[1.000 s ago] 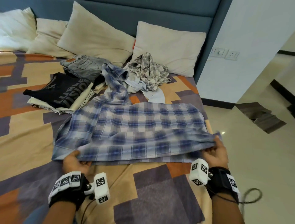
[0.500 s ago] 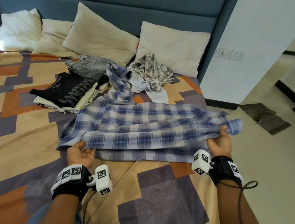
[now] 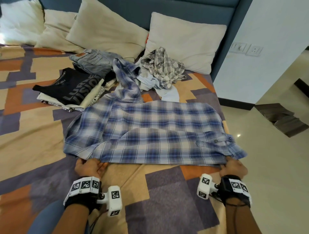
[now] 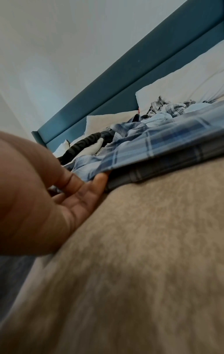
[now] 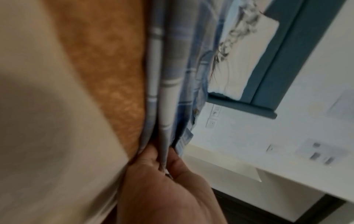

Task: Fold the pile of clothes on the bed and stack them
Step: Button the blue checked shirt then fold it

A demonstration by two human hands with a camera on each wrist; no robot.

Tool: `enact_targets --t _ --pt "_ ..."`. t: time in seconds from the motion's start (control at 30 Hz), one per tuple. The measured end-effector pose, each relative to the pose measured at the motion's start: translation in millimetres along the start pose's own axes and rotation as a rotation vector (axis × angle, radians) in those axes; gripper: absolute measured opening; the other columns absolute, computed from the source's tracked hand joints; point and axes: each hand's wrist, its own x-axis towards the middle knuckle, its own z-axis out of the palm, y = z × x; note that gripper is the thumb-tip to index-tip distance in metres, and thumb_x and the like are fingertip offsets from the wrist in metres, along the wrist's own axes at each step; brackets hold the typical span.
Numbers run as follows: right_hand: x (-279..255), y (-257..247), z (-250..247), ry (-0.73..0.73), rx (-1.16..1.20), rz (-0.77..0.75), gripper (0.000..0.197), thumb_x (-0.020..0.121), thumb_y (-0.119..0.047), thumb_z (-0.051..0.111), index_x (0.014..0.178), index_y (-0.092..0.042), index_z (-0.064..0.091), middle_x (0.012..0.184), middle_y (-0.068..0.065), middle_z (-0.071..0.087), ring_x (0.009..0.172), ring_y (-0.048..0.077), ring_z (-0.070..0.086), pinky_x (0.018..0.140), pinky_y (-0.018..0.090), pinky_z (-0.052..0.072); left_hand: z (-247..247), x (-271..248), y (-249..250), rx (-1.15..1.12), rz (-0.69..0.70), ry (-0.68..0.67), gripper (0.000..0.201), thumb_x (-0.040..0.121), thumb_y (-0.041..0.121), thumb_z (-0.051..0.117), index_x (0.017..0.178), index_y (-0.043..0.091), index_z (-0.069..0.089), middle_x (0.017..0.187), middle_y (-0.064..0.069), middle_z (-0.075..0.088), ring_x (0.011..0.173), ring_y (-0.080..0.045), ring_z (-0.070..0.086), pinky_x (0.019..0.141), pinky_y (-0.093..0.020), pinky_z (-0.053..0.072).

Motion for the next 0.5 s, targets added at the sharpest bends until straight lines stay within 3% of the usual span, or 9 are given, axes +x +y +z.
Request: enact_targets --t 0.03,0.1,0.17,0.23,0.3,0.4,0.5 --pt "-5 0 1 0.109 -0.054 -0.044 0.035 0.084 -0.011 0.066 0.116 -0.005 0.051 0.119 0.017 0.060 0.085 0.029 0.062 0.066 0.032 0.058 -1 0 2 0.009 -0.007 -0.010 0.052 0.085 -0.013 0.043 0.132 0.008 0.051 0.068 -0.008 0.063 0.040 -0.011 0.061 0.042 -0.026 0.054" --pt "-23 -12 7 0.296 -0.173 -0.169 0.055 0.084 -0.004 0.063 0.133 -0.006 0.039 0.131 0.026 0.052 0.108 0.038 0.057 0.088 0.044 0.050 -2 3 10 0.008 -0.048 -0.046 0.043 0.085 -0.002 0.049 0.127 0.004 0.056 0.073 -0.004 0.067 0.058 -0.016 0.066 0.046 -0.029 0.054" --pt "-42 -30 15 0.392 -0.317 -0.270 0.060 0.081 0.002 0.059 0.134 -0.013 0.037 0.135 0.025 0.045 0.122 0.041 0.046 0.095 0.050 0.042 -2 0 18 -0.010 -0.099 -0.074 0.027 0.086 0.010 0.054 0.112 0.008 0.061 0.083 -0.007 0.065 0.070 -0.021 0.063 0.053 -0.033 0.051" --pt "-61 -36 30 0.361 -0.538 -0.406 0.050 0.079 -0.001 0.061 0.125 -0.018 0.050 0.129 0.020 0.051 0.121 0.040 0.046 0.095 0.052 0.041 -1 -3 22 -0.018 -0.103 -0.101 0.018 0.089 0.017 0.060 0.106 0.011 0.062 0.086 -0.007 0.065 0.073 -0.021 0.063 0.055 -0.034 0.050" --pt "-86 -28 58 0.006 -0.662 -0.686 0.028 0.085 -0.004 0.063 0.111 -0.014 0.063 0.110 0.013 0.063 0.105 0.030 0.058 0.092 0.045 0.047 1 -4 22 -0.034 -0.076 -0.108 0.020 0.091 0.018 0.063 0.109 0.010 0.062 0.089 -0.008 0.067 0.074 -0.023 0.064 0.058 -0.036 0.053" --pt "-133 -11 126 -0.666 -0.693 -0.894 0.012 0.092 -0.011 0.064 0.104 -0.011 0.066 0.100 0.003 0.067 0.093 0.017 0.061 0.088 0.034 0.050 5 1 24 -0.048 -0.055 -0.104 0.019 0.092 0.019 0.064 0.108 0.008 0.063 0.085 -0.009 0.067 0.071 -0.021 0.064 0.066 -0.035 0.056" --pt "-158 7 206 -0.920 -1.013 -1.055 0.029 0.097 -0.029 0.059 0.122 -0.014 0.059 0.117 0.007 0.066 0.113 0.026 0.057 0.100 0.048 0.041 3 22 32 -0.030 -0.095 -0.156 0.016 0.093 0.029 0.062 0.097 0.014 0.058 0.057 0.002 0.060 0.048 -0.008 0.058 0.049 -0.024 0.053"
